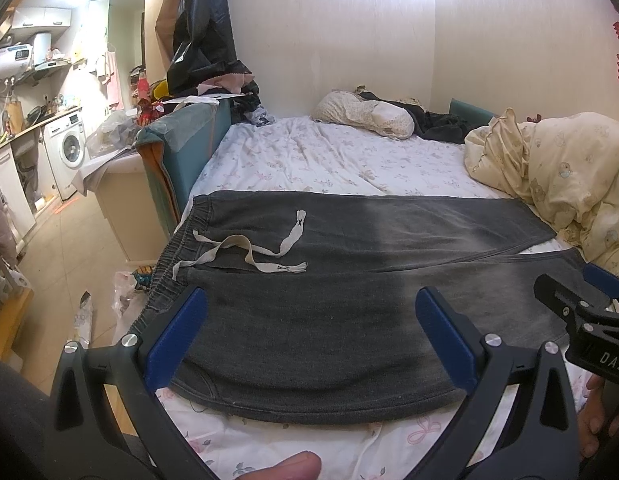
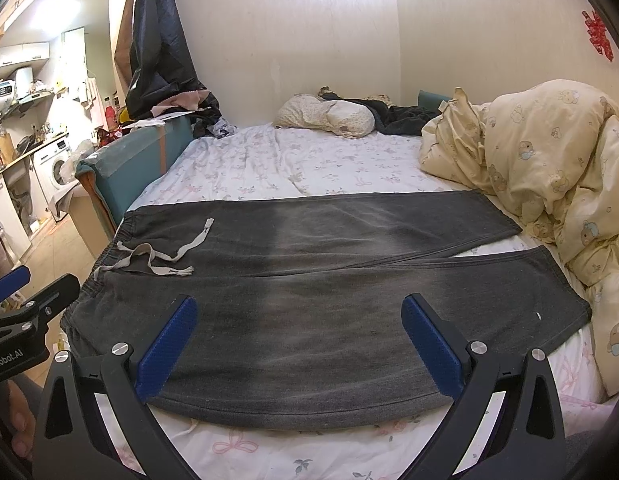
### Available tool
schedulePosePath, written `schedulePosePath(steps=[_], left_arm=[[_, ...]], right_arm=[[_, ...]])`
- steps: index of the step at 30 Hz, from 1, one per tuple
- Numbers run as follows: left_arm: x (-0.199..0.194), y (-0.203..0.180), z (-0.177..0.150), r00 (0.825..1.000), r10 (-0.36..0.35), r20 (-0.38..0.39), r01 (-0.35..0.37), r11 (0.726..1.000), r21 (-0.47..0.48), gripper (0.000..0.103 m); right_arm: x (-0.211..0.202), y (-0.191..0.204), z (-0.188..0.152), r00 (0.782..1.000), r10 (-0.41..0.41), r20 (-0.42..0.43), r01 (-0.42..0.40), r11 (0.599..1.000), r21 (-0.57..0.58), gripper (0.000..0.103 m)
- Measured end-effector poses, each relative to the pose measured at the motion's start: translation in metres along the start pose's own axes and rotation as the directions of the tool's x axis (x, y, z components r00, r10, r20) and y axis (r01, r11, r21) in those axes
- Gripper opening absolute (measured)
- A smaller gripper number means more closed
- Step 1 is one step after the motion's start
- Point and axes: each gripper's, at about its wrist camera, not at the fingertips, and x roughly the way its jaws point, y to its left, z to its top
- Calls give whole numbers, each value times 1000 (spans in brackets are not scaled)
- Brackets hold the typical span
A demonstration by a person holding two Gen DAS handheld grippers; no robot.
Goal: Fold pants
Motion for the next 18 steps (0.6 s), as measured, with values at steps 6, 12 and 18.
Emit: schedulePosePath(steps=[6, 12, 18], left_arm=[[1, 0, -1, 1000, -1, 0, 1, 1000, 0, 102], [1, -2, -1, 1000, 2, 1, -2, 1000, 4, 102], [1, -2, -1, 1000, 2, 7, -2, 1000, 6, 102]], right_arm=[[0, 1, -2, 1000, 3, -3, -3, 1000, -2, 103], [1, 2, -2, 1000, 2, -10, -2, 1000, 0, 103], [1, 4, -4, 1000, 4, -10, -4, 1000, -6, 103]])
